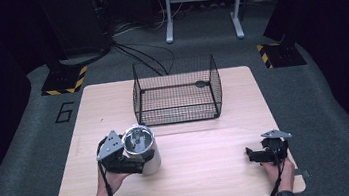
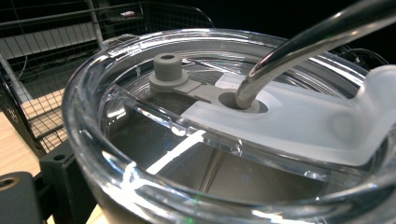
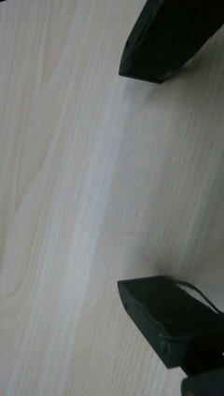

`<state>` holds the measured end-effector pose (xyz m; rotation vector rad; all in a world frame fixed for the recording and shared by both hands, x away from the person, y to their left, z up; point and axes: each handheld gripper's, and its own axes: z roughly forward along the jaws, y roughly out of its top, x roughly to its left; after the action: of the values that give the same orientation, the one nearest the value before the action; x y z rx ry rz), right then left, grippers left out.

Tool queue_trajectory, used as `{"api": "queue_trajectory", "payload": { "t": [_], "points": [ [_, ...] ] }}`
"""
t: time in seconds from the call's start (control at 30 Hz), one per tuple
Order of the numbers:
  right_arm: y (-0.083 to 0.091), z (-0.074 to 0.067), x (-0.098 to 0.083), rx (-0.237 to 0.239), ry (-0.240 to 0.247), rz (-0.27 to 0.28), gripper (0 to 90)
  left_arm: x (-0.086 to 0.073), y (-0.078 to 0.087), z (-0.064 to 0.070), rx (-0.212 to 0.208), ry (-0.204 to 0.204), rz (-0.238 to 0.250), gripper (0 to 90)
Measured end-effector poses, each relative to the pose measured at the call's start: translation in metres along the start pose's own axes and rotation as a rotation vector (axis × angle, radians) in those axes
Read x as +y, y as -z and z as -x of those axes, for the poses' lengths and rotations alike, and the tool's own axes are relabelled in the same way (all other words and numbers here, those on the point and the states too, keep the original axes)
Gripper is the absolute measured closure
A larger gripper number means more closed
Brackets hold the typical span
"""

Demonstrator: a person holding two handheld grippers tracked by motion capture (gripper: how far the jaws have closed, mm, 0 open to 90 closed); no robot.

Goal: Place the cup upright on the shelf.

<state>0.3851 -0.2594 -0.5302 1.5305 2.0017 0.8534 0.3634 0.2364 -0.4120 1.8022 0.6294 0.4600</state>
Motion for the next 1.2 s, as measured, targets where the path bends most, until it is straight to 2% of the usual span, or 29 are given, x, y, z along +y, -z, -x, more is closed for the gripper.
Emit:
{"api": "queue_trajectory", "payload": {
  "t": [1.2],
  "points": [
    [0.000, 0.000, 0.000, 0.000, 0.000, -0.003, 0.2, 0.060, -0.026, -0.018, 0.034, 0.018, 0.031, 3.8]
  ]
}}
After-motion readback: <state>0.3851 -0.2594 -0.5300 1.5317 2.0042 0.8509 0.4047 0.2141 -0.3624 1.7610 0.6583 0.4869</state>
